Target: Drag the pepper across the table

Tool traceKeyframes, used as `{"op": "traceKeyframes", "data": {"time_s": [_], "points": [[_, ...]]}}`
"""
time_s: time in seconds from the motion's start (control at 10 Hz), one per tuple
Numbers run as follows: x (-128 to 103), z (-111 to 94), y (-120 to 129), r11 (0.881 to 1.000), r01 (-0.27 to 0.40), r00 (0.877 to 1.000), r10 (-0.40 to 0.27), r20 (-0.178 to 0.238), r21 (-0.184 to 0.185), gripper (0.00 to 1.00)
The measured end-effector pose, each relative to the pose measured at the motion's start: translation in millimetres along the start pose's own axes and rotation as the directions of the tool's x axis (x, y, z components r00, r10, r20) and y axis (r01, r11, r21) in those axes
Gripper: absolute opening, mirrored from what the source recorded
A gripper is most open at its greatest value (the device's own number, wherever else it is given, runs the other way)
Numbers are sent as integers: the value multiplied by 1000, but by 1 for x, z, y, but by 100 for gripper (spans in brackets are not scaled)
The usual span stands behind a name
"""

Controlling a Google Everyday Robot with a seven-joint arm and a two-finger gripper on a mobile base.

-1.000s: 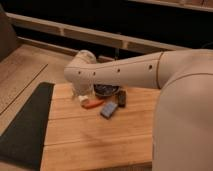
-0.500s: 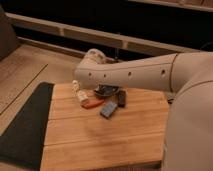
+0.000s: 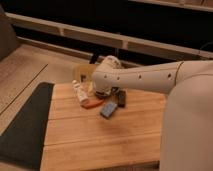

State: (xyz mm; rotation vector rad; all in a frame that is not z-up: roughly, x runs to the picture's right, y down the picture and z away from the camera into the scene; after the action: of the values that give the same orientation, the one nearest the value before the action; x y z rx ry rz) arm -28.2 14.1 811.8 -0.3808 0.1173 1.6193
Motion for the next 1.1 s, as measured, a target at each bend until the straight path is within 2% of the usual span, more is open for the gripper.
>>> {"op": "traceKeyframes", "data": {"time_s": [0.2,0.4,0.7,0.9,1.1], "points": [[-6,18,-9,1000,-20,1000,20,-1,-17,65],[-2,38,-7,998,-42,999,40,-29,-50,65],[4,61,-2,996,-48,997,42,-67,-77,65],[6,68,-2,995,-59,995,53,-84,-75,65],[6,67,-3,995,-60,995,54,-83,-75,65]]}}
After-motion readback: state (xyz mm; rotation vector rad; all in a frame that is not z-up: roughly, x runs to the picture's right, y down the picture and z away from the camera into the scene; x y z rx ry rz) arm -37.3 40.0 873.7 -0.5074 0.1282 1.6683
